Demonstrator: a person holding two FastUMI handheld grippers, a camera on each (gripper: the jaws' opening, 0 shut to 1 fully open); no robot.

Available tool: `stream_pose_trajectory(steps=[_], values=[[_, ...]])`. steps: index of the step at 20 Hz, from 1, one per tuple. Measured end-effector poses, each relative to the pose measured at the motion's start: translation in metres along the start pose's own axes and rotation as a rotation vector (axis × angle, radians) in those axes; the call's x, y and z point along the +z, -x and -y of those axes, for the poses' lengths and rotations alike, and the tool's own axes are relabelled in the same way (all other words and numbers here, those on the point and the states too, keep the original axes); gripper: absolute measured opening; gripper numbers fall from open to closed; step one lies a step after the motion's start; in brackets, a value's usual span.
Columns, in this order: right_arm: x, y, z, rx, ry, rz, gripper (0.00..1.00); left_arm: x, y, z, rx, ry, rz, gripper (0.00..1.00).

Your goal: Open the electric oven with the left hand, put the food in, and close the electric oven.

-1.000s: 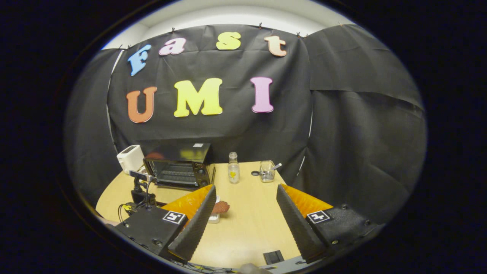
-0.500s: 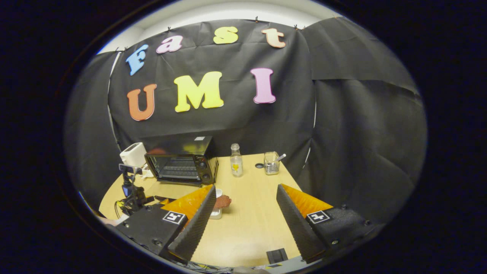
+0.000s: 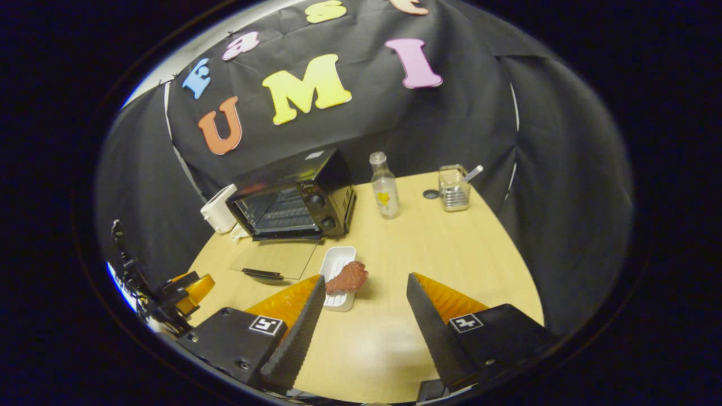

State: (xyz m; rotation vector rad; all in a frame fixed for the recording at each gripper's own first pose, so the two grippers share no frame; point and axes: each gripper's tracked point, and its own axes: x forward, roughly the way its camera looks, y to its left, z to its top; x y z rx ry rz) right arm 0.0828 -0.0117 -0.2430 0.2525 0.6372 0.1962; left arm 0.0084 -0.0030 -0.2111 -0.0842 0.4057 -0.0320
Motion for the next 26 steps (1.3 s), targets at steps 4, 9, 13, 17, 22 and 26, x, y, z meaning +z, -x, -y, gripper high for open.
stream_pose_trajectory(steps=[4,9,13,17,22,26], values=[[-0.008,-0.064,-0.001,0.13,-0.047,-0.138,0.83,0.017,0.032,0.014,0.039,-0.006,0.018,0.96],[-0.026,-0.121,-0.006,0.244,-0.196,-0.332,0.69,0.034,0.055,0.025,0.132,0.017,0.038,0.96],[-0.036,-0.135,-0.009,0.289,-0.356,-0.436,0.46,0.034,0.072,0.032,0.18,0.034,0.028,0.96],[-0.039,-0.132,-0.015,0.317,-0.444,-0.485,0.19,0.035,0.082,0.029,0.221,0.036,0.024,0.96],[-0.026,-0.117,-0.022,0.334,-0.421,-0.436,0.16,0.037,0.096,0.024,0.234,0.049,0.059,0.97],[-0.012,-0.086,-0.036,0.334,-0.425,-0.371,0.16,0.032,0.112,0.013,0.222,0.057,0.083,0.96]])
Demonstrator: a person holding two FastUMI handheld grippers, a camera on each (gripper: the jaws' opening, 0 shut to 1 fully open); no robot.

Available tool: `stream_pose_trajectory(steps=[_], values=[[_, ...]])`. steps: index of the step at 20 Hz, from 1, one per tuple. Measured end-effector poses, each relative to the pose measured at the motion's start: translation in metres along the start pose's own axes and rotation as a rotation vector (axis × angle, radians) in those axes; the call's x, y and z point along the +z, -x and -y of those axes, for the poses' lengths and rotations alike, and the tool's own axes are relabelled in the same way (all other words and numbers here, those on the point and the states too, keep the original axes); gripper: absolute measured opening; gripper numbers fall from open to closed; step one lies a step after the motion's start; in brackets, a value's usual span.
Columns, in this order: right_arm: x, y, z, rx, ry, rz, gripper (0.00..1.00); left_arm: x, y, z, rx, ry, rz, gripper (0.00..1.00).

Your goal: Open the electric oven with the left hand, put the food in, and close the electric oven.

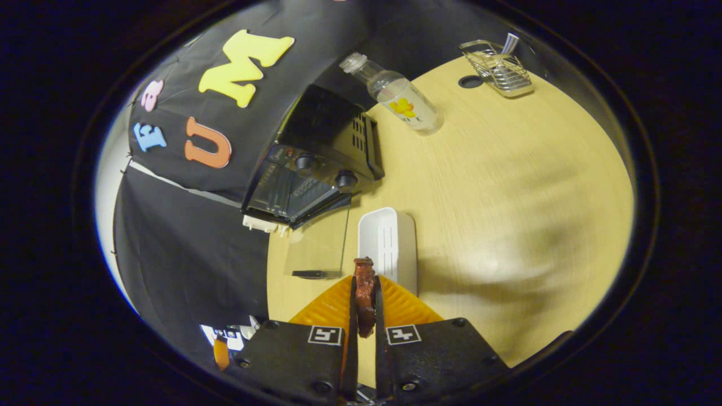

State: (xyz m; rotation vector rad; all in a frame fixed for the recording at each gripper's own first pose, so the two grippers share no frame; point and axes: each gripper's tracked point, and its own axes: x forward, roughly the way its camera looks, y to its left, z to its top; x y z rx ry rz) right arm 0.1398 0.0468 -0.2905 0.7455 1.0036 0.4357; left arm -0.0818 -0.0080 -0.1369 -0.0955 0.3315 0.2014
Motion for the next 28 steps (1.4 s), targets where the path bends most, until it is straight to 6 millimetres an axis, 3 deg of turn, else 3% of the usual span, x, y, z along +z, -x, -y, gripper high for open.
stream_pose_trajectory(steps=[7,13,16,19,23,28], values=[[-0.033,0.044,-0.071,0.039,-0.088,0.257,0.15,-0.007,0.043,-0.048,-0.054,0.006,0.012,0.97],[-0.065,0.041,-0.122,0.085,-0.232,0.463,0.15,-0.007,0.08,-0.088,-0.086,-0.018,0.03,0.96],[-0.073,0.017,-0.14,0.071,-0.254,0.504,0.15,-0.006,0.089,-0.103,-0.078,0.006,0.032,0.96],[-0.068,-0.014,-0.16,0.076,-0.293,0.533,0.12,-0.005,0.089,-0.125,-0.034,0.02,0.032,0.96],[-0.043,-0.071,-0.177,0.056,-0.285,0.58,0.15,0.0,0.081,-0.147,0.01,0.019,0.015,0.96],[-0.008,-0.138,-0.2,0.031,-0.27,0.614,0.15,0.015,0.056,-0.169,0.046,-0.016,0.013,0.96]])
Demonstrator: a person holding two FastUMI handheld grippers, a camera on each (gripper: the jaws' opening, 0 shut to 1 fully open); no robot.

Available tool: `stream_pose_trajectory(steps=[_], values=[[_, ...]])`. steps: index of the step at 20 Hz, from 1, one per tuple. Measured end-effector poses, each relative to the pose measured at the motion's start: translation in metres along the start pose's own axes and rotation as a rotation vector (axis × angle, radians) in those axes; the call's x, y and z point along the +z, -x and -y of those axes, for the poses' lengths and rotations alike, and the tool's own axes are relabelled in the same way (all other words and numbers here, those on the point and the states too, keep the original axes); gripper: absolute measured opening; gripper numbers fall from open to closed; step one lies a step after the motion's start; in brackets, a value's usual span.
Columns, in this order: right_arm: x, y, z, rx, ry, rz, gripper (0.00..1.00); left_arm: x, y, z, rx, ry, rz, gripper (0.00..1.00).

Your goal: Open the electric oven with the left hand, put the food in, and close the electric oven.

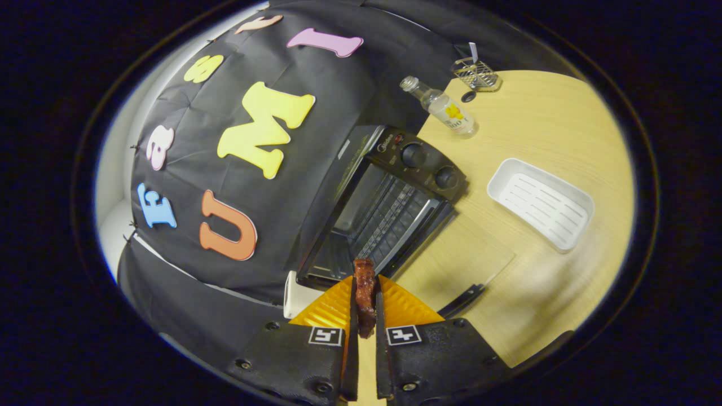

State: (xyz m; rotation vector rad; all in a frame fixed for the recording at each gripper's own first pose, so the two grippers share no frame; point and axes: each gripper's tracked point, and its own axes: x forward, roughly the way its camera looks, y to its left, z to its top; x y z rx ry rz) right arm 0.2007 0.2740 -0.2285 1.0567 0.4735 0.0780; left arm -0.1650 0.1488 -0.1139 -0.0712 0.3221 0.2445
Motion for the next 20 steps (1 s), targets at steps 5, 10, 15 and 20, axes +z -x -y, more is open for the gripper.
stream_pose_trajectory(steps=[5,10,15,20], values=[[-0.01,-0.054,-0.017,0.006,0.012,0.015,0.15,0.008,-0.025,-0.009,0.016,-0.009,-0.015,0.96],[-0.015,-0.088,-0.012,-0.007,0.051,0.024,0.15,0.015,-0.039,-0.012,0.018,-0.019,-0.023,0.96],[-0.008,-0.113,-0.016,-0.011,0.035,0.064,0.15,0.02,-0.053,-0.007,-0.008,-0.03,-0.04,0.96],[0.008,-0.146,-0.003,-0.044,0.01,0.119,0.16,0.023,-0.066,-0.006,-0.02,-0.031,-0.051,0.96]])
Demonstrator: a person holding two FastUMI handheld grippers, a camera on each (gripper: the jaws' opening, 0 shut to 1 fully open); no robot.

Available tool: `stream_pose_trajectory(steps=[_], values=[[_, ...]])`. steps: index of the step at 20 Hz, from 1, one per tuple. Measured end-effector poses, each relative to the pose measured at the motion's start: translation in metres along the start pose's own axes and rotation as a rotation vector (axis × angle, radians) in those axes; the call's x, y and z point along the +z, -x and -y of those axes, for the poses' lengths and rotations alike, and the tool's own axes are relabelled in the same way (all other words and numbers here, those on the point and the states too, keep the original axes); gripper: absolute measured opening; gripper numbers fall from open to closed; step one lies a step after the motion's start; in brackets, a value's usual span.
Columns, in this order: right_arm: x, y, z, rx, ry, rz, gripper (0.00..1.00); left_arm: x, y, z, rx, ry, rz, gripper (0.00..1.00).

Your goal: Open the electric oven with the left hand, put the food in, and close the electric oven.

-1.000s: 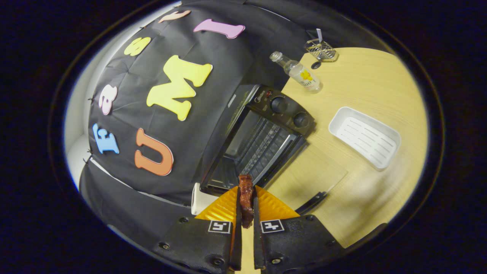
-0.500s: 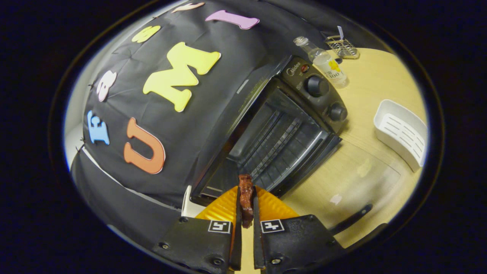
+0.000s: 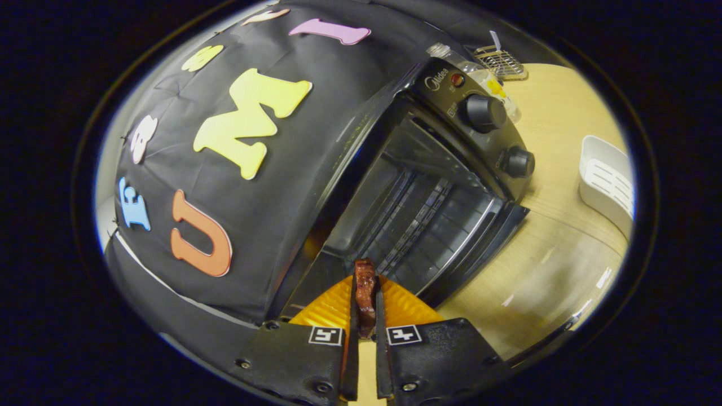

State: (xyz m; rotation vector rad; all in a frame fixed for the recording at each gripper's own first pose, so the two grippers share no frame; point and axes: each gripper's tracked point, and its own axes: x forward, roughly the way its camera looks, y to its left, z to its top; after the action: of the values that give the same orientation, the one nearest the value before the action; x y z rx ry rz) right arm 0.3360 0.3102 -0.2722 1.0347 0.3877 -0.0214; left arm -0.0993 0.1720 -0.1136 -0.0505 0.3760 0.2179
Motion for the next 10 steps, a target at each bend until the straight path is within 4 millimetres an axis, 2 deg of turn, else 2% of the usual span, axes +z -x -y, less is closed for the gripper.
stream_pose_trajectory(steps=[2,5,9,10], values=[[0.006,-0.009,0.008,-0.021,0.03,0.023,0.15,-0.003,-0.004,-0.004,0.001,-0.002,-0.01,0.96],[0.004,-0.02,0.021,-0.048,0.06,0.016,0.16,-0.006,-0.011,-0.009,0.005,0.01,-0.028,0.96],[0.007,-0.026,0.017,-0.045,0.155,0.046,0.18,-0.007,-0.017,-0.013,0.008,-0.003,-0.041,0.96],[0.011,-0.029,0.015,-0.059,0.218,0.061,0.22,-0.007,-0.017,-0.014,0.009,-0.004,-0.044,0.96]])
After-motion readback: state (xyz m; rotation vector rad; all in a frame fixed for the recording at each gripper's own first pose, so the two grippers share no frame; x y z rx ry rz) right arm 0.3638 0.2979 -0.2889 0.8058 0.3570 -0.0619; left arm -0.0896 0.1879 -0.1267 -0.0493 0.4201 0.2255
